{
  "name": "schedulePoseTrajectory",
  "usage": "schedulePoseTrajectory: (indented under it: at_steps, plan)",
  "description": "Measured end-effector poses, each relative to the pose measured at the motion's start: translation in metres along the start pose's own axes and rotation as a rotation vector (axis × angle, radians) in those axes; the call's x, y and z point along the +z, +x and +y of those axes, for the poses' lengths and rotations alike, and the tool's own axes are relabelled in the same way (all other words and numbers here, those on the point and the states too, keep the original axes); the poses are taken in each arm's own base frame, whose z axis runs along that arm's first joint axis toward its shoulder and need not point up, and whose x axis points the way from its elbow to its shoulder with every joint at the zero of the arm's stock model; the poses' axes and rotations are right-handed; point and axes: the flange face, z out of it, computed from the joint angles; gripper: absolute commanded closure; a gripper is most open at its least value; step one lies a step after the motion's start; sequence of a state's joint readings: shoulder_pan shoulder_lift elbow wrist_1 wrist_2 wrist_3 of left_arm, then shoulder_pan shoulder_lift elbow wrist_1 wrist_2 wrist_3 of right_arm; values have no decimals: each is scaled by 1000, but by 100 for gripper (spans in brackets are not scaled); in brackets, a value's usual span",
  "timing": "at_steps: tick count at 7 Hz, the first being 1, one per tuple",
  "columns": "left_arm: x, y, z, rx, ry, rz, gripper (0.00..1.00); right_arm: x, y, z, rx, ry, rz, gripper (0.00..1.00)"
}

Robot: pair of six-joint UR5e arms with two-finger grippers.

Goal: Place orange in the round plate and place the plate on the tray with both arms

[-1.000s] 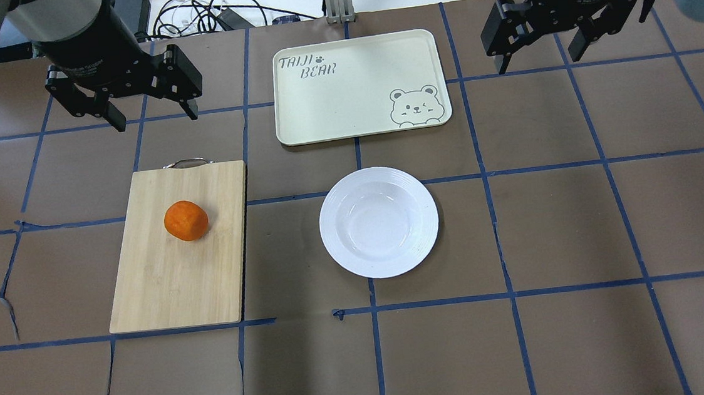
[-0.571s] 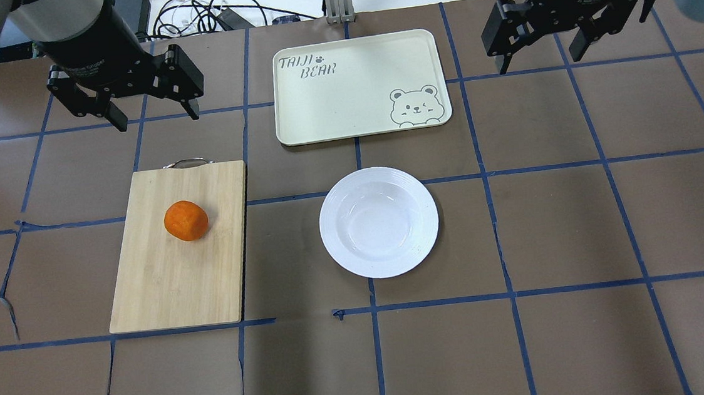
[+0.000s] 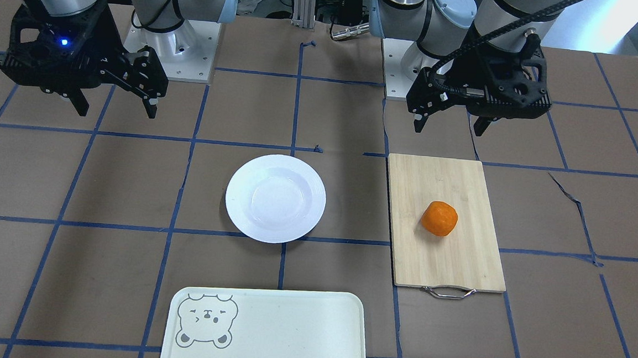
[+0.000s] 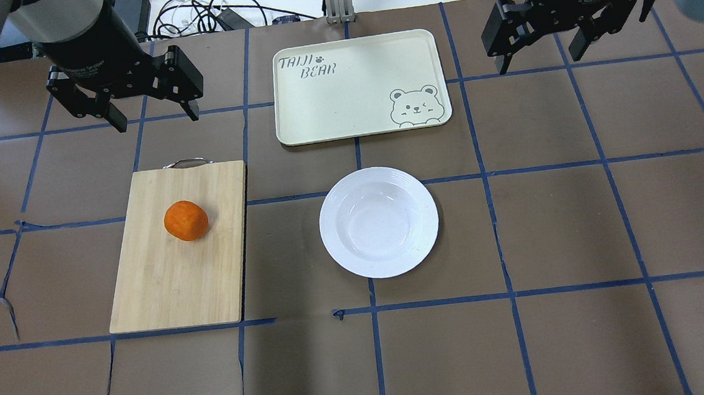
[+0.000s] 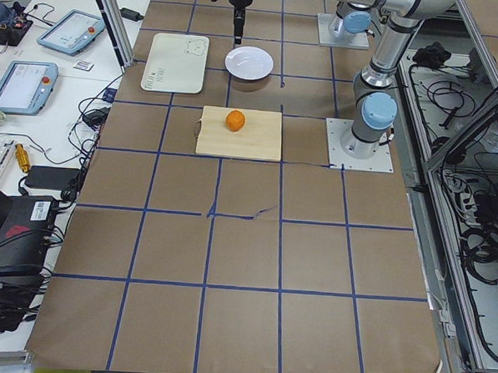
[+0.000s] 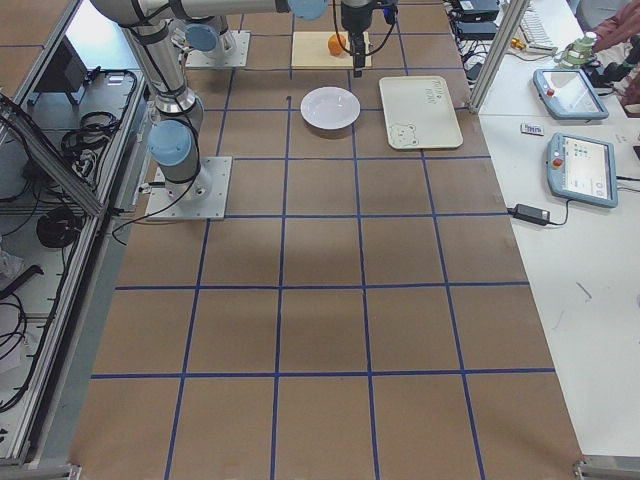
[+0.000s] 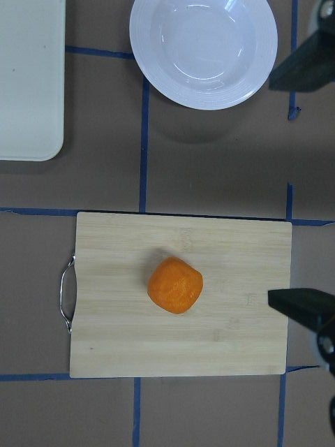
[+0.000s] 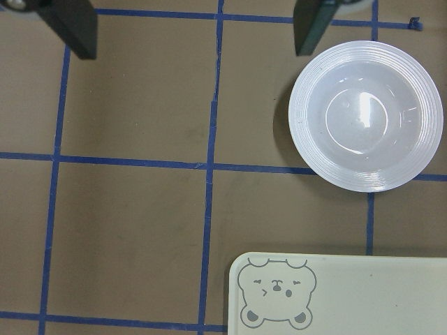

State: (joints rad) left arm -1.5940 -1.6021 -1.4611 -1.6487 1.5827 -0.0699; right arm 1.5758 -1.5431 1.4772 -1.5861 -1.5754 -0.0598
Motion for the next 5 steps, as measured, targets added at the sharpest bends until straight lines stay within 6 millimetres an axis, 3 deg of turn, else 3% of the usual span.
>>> schedulePoseTrajectory:
  at_steps: [3,5]
  plan:
    - [6,-1,-2,-2,-11,0,0,0,0,0,0,0,0,0]
    - [22,-2,-8,-4,-43,-3,0,0,0,0,0,0,0,0]
